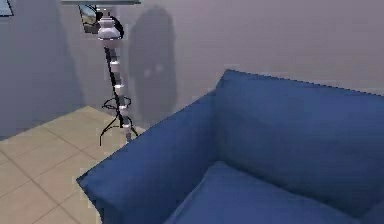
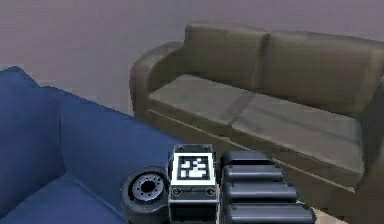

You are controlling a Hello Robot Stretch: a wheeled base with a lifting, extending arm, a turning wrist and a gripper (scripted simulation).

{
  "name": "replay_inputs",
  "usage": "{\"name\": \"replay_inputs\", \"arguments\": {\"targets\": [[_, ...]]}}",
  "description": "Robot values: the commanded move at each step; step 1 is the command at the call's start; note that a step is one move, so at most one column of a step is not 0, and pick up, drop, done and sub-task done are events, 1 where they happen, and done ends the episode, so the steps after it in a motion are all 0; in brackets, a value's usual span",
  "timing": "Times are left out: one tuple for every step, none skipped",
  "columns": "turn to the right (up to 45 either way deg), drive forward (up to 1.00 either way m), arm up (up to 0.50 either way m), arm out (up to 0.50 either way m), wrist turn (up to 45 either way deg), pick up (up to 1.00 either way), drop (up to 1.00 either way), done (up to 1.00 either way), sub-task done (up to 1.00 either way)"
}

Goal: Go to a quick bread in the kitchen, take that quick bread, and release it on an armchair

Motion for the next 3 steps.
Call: {"name": "replay_inputs", "arguments": {"targets": [[-45.0, 0.0, 0.0, 0.0, 0.0, 0.0, 0.0, 0.0, 0.0], [-12.0, 0.0, 0.0, 0.0, 0.0, 0.0, 0.0, 0.0, 0.0], [0.0, 0.0, 0.0, 0.4, 0.0, 0.0, 0.0, 0.0, 0.0]]}}
